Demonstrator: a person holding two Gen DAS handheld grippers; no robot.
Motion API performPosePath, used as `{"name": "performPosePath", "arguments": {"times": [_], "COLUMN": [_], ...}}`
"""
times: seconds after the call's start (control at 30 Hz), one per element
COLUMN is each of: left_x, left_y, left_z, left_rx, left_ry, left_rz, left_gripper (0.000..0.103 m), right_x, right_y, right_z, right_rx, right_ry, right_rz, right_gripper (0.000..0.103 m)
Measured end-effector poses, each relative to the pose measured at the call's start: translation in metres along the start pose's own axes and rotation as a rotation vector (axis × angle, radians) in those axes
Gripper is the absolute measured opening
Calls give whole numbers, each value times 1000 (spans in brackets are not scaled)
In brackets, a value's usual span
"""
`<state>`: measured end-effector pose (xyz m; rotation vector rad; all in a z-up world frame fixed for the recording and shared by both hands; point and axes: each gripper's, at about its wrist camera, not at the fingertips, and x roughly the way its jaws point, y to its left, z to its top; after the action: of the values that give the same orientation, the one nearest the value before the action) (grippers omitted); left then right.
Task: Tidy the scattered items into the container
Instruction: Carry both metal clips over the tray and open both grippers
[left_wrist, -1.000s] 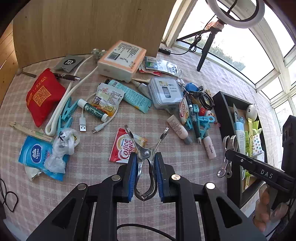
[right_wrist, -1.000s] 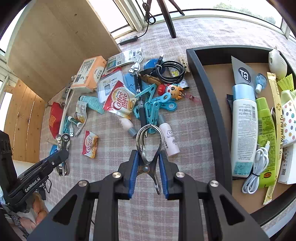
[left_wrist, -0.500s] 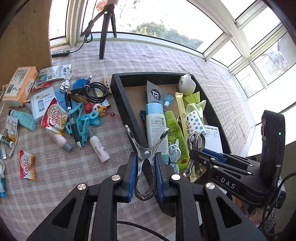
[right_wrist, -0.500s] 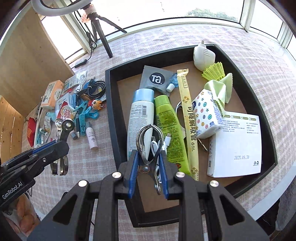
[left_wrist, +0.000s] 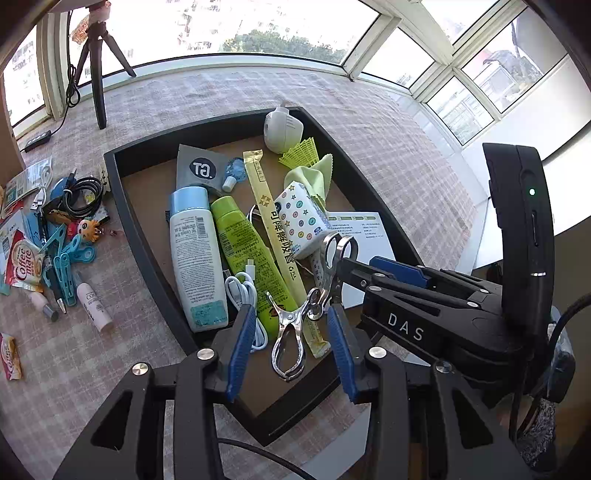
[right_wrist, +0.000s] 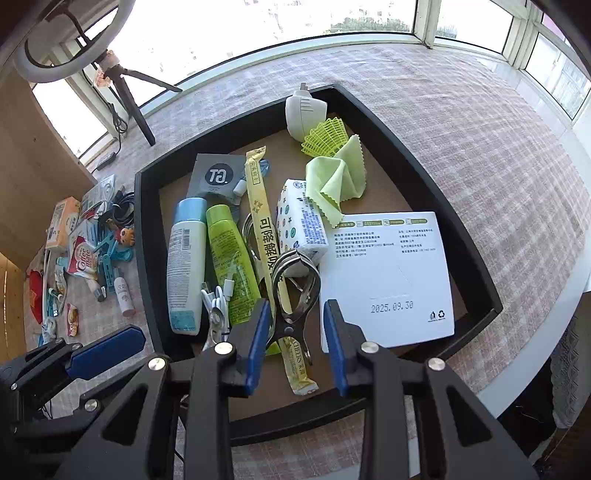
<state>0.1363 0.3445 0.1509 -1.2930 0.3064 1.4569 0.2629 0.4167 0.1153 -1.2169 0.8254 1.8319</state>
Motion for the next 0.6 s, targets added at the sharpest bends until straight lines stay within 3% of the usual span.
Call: {"name": "performPosePath", "arguments": {"times": [0.13,0.33,0.6], "left_x": [-8,-19,-44], "left_y": [9,35,104], "left_z": [-2,-8,-18], "left_rx": [20,11,-59], "left_ry": [-25,-38,-49], "left_rz": [48,95,195], "left_gripper": [54,54,54], "right_x": [-4,-9,-7], "right_y": [-3,31,83], "right_z": [1,0,-4], "right_rx": [9,-116,-233], "right_ry": [-28,-48,-50], "right_rz": [18,21,95], "right_gripper": [42,42,42]}}
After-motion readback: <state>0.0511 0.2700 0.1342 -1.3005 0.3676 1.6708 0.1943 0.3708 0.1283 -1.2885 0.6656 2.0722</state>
